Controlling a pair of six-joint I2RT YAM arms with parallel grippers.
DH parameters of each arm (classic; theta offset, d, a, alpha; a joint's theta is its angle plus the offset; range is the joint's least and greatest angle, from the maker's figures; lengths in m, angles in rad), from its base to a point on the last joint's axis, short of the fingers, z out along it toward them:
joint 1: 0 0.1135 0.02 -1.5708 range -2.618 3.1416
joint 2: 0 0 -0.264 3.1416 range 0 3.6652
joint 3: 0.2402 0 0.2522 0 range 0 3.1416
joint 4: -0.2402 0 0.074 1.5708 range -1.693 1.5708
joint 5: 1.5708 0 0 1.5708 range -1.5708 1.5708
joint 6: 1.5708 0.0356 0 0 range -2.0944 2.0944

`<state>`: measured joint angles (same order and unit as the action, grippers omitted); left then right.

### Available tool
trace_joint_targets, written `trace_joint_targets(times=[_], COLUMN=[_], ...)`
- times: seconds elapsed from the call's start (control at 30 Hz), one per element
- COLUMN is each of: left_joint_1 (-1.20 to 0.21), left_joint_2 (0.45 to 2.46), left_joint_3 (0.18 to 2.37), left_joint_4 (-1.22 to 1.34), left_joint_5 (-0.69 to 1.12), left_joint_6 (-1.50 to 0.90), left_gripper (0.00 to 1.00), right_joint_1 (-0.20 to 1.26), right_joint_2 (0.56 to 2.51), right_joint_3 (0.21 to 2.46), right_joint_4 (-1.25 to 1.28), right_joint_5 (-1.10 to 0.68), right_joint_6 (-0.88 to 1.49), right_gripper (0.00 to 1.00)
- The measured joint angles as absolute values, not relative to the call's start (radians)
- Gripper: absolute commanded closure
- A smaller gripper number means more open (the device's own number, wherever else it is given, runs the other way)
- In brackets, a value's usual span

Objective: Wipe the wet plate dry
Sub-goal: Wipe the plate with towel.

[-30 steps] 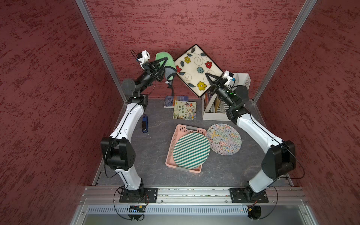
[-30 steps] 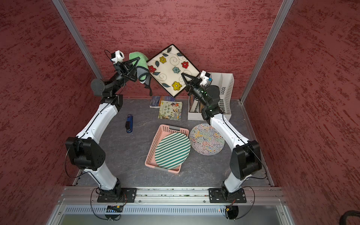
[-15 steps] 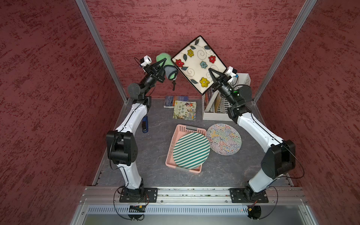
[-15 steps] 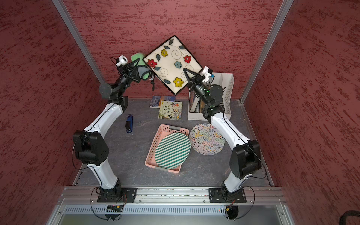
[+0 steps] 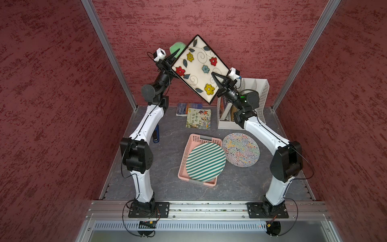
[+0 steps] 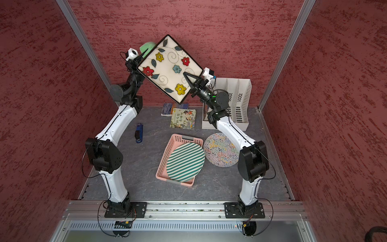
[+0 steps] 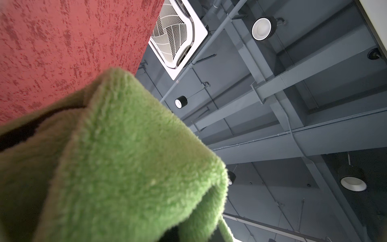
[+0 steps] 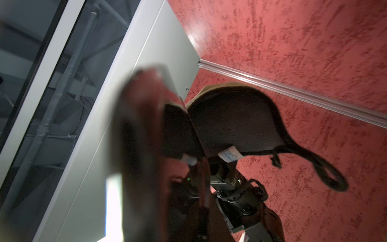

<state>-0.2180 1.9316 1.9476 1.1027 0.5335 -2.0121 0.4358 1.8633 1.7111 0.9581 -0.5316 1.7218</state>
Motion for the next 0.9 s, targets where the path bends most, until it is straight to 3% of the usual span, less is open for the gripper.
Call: trace_joint_targets(times=[0.37, 0.6, 0.9], left_joint_1=[-0.312, -0.368, -0.255], left_joint_2=[1.991, 1.993, 2.006], left_joint_3=[2.064, 2.060, 2.117], left_joint_4=[1.095, 1.073, 1.015], left_joint_5=[0.543, 0.545, 0.564], left_joint_6=[-2.012, -2.012, -2.011], left_gripper=[1.00, 1.00, 1.00], right_joint_1=[0.471, 0.412, 0.379], right_joint_2=[1.945, 1.971, 1.892], right_joint_3=[1.941, 2.086, 1.897], right_joint_4=[0.952, 0.841, 0.812], right_joint_5=[-0.574, -0.510, -0.468], right_joint_6=[1.679, 1.586, 1.584], right_gripper=[1.00, 1.00, 1.00])
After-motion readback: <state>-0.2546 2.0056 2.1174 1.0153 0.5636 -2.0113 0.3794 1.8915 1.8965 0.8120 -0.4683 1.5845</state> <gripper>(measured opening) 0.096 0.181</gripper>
